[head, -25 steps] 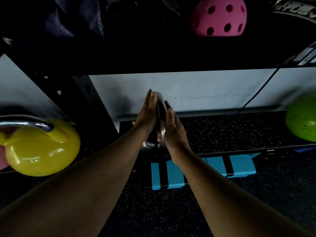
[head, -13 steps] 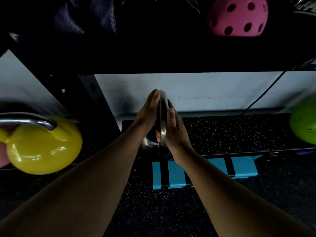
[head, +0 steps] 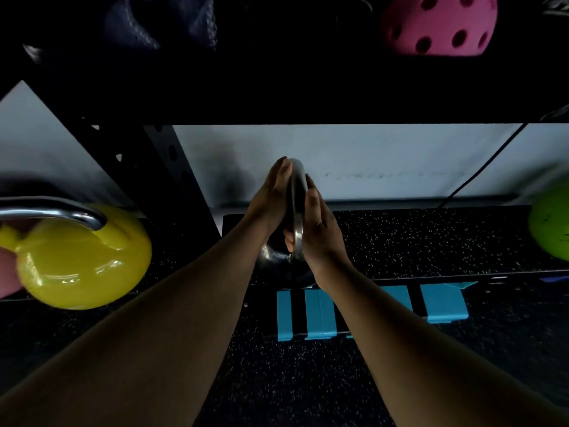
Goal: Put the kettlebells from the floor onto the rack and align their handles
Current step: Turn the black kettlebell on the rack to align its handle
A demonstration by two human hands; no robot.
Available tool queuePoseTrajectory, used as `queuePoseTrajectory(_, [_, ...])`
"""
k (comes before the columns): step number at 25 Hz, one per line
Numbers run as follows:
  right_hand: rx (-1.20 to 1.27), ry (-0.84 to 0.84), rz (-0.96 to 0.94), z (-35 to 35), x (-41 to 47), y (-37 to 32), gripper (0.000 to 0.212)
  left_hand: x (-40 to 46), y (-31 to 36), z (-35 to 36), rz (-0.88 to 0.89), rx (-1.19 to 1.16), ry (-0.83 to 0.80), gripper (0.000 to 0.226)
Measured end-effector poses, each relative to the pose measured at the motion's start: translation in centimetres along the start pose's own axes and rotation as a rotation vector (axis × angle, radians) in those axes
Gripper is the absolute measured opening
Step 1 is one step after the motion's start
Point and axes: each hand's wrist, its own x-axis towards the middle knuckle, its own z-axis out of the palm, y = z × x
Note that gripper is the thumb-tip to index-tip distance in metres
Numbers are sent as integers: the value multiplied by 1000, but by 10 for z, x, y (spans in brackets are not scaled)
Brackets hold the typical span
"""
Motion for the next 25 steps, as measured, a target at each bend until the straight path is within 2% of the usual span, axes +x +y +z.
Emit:
queuePoseTrajectory(8, [-6,-6,-58,0,-1,5,48,-1,-6,2,34,-8,-15,58])
queuePoseTrajectory(13, [-44,1,-49,0,1,7,49,3,-10,1,44,36,-6,64])
queuePoseTrajectory(17, [-83,-9,-25,-1,-4,1,47,1,-6,1,11,56,-17,58])
queuePoseTrajectory(19, [-94,-47,-5,-7,-1,-6,45,6,-2,-2,31,161,-30,59])
queuePoseTrajectory(21, [-180,-91,-5,-12,-1,-18,40,4,7,-17,104,370,-64,63])
queuePoseTrajectory(23, [-360,-78,0,-21,-1,-34,34,-4,18,-36,246,686,-83,61])
queuePoseTrajectory(25, [-580,-59,-18,-31,-2,-42,40,-15,25,-52,397,955,-115,55])
